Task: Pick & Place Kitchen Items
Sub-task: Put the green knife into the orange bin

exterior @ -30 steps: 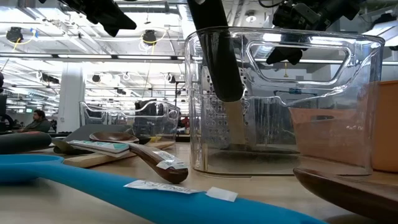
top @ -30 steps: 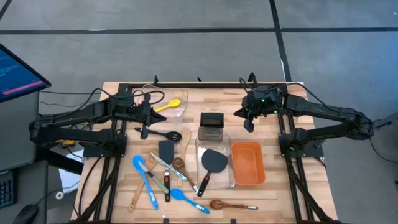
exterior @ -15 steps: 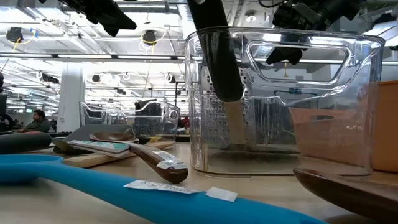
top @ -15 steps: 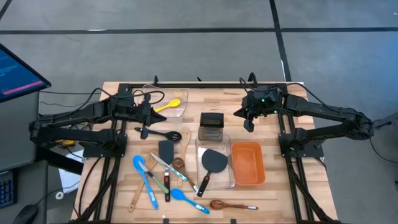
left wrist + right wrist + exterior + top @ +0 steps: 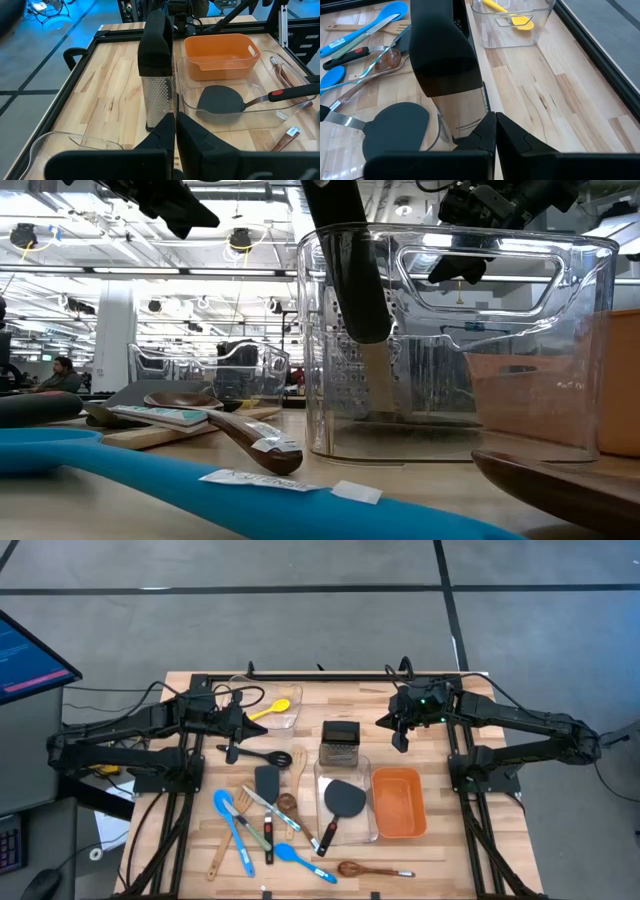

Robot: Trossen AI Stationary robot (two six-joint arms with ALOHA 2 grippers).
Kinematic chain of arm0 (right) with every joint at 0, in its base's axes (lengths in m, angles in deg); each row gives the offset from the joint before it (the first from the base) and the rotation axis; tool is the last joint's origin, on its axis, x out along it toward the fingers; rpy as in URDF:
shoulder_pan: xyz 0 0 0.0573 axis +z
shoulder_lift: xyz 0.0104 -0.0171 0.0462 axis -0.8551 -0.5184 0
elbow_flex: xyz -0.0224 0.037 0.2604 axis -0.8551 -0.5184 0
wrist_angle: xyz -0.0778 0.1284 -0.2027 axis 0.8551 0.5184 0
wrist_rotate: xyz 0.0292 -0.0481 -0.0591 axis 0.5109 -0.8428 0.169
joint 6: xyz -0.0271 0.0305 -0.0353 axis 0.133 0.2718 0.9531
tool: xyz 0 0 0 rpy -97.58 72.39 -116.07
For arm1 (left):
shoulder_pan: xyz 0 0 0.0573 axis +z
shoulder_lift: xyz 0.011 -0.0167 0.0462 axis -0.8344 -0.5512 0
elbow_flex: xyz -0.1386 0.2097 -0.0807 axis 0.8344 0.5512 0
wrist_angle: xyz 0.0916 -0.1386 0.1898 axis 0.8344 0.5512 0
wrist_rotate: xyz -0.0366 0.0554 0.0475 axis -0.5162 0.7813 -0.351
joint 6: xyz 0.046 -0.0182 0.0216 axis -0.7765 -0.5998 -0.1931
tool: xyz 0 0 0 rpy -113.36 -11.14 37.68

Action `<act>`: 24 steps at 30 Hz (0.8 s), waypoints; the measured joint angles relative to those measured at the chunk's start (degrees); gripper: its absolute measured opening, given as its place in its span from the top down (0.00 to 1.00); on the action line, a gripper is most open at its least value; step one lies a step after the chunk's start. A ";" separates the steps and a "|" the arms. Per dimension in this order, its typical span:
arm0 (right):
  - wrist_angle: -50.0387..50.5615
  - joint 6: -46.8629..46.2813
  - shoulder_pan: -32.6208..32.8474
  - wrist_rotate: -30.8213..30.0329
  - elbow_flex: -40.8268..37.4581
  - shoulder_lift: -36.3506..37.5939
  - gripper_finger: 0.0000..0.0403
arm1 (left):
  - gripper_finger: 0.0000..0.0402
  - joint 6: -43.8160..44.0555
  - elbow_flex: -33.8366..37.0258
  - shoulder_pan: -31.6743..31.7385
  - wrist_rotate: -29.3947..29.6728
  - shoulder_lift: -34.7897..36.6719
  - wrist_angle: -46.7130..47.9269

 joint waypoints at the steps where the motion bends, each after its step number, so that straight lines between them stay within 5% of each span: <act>1: 0.00 0.00 0.00 0.00 0.00 0.00 1.00 | 0.99 0.00 0.00 0.00 0.00 0.00 0.00; 24: 0.00 -0.01 0.00 0.00 0.00 0.00 1.00 | 0.99 3.66 0.00 0.00 -0.02 -0.02 0.00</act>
